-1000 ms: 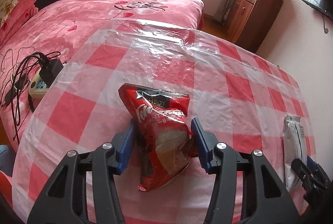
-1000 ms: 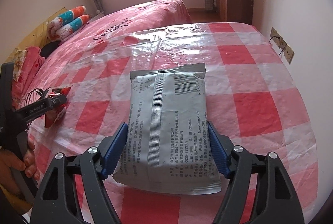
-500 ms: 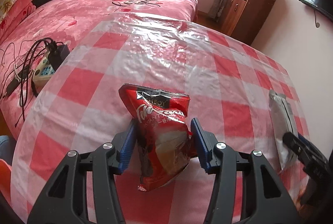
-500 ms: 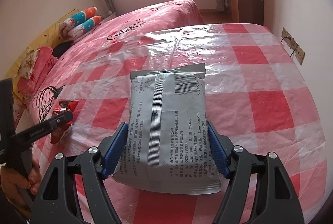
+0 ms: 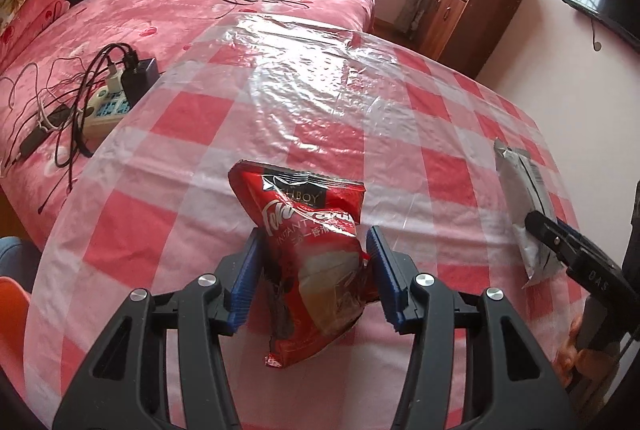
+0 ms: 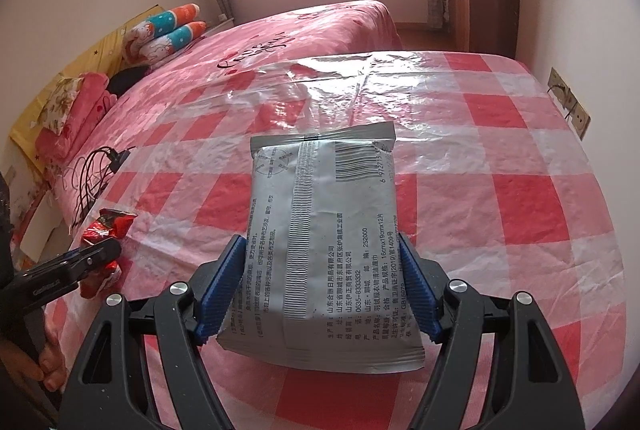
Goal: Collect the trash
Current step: 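Carry the chip bag and silver pouch over the orange bucket and release both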
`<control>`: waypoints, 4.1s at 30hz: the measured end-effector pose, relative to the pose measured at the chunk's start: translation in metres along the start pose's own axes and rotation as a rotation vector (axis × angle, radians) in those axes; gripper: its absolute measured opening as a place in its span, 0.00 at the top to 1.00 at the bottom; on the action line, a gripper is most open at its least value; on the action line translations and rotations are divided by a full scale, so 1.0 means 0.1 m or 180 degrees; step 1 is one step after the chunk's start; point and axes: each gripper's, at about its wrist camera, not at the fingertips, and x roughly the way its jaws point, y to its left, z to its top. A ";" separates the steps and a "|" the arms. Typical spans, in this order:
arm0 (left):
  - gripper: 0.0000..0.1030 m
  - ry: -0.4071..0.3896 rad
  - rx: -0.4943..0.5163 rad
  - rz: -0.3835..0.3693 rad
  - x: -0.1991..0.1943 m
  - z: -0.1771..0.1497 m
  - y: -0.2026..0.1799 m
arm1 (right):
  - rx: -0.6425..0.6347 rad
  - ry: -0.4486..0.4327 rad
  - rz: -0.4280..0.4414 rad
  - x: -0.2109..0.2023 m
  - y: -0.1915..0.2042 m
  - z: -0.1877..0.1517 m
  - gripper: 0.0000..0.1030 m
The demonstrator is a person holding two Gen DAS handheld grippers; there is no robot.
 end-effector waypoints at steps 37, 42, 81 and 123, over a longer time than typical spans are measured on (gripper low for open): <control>0.48 -0.0100 -0.0121 -0.0057 -0.65 -0.59 0.75 | -0.0679 0.0036 -0.0014 -0.18 1.03 -0.41 0.28; 0.48 -0.0101 -0.0182 -0.0062 -0.68 -0.64 0.88 | -0.0758 0.0084 0.0029 -0.16 1.19 -0.46 0.28; 0.48 -0.0289 -0.0766 0.0102 -1.16 -1.08 2.10 | -0.1430 0.0315 0.0453 -0.16 2.52 -0.76 0.28; 0.19 -0.0272 -0.1337 0.1103 -1.35 -1.55 3.28 | -0.1665 0.0342 0.1192 -0.05 3.73 -0.90 0.13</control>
